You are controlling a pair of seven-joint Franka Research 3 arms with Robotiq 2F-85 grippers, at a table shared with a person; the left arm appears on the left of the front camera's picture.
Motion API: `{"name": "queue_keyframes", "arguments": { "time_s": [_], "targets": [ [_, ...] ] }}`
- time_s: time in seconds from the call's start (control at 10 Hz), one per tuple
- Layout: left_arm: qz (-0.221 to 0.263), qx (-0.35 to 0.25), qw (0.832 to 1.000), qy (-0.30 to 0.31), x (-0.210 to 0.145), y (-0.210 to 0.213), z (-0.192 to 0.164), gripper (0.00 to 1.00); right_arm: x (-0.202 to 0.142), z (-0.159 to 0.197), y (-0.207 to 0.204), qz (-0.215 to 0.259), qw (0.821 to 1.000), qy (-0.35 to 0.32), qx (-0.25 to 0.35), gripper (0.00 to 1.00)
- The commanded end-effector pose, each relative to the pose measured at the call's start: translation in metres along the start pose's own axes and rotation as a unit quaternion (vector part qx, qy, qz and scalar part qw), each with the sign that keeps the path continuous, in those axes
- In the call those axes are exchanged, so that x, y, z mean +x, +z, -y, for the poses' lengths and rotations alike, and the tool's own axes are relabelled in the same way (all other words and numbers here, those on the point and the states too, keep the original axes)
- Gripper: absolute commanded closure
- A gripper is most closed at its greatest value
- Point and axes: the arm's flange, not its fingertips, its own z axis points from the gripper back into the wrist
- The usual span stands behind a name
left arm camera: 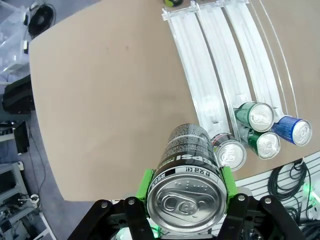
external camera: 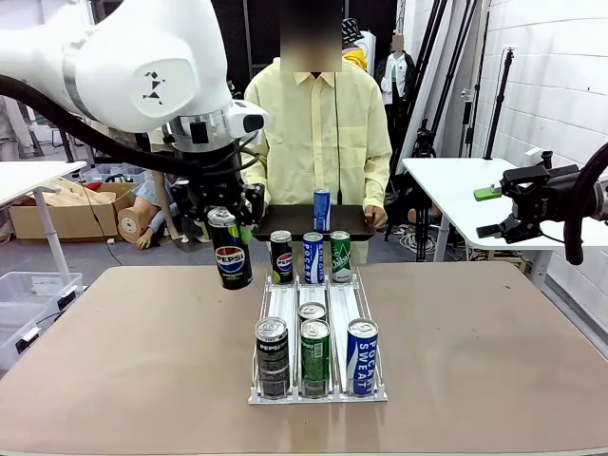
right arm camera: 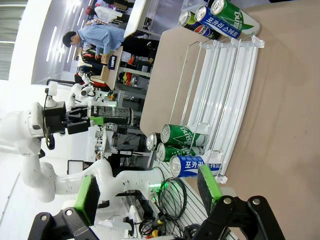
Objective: Retrieve and hand over the desired beverage to the person.
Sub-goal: Pick up another can of the same type that the person held from the Automatic Can Dispenser.
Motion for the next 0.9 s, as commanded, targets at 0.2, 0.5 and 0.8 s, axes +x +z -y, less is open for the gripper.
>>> {"name": "queue_keyframes", "arguments": {
  "time_s": [0.2, 0.5, 0.8],
  "targets": [
    [-0.015, 0.047, 0.999, -0.024, 0.007, -0.010, -0.049, 0.97, -0.001, 0.000, -0.001, 0.000, 1.000, 0.000, 0.003, 0.00],
    [-0.008, 0.071, 0.997, -0.028, -0.001, -0.024, -0.112, 0.97, -0.001, 0.000, -0.001, 0.000, 1.000, 0.000, 0.003, 0.00],
    [-0.016, 0.031, 0.999, -0.014, -0.002, -0.042, -0.155, 0.97, -0.001, 0.000, -0.001, 0.000, 1.000, 0.000, 0.003, 0.00]
  ]
}}
